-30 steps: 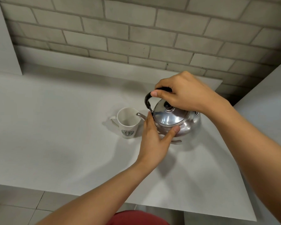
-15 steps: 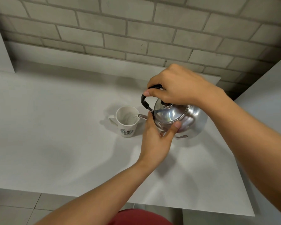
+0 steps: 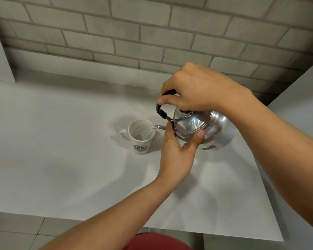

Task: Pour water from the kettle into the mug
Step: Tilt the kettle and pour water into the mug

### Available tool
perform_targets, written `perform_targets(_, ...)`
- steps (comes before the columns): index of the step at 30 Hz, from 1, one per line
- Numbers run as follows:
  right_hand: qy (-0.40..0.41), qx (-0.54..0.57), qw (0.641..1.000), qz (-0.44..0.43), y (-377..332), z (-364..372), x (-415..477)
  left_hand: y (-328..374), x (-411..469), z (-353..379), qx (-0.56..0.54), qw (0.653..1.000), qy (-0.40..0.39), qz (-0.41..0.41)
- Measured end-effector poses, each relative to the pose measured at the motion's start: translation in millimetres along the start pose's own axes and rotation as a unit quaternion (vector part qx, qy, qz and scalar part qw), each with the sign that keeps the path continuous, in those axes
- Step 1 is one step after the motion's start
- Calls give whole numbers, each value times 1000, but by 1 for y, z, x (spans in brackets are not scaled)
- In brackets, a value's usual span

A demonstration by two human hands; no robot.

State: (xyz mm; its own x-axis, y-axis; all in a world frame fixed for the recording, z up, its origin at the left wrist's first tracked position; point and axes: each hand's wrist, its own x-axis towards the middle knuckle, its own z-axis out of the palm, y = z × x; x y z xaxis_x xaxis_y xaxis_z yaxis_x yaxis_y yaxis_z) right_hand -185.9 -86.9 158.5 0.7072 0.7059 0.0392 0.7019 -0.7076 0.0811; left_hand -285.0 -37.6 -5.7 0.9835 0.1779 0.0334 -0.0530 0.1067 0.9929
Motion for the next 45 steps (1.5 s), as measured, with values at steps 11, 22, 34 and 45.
perform_targets(11,-6,-30,1000,1,-2,-9,2,8,-1,4,6,1000,-8,-19)
perform_targets(22,-13,-51,999,4,-7,-12,5,11,-3,4,-2,999,-14,-37)
perform_targets(34,-13,-65,998,-6,-6,-11,11,12,0,4,-17,999,-13,-41)
perform_targets(45,-15,-65,998,-2,-5,-12,13,11,3,7,-36,998,-16,-41)
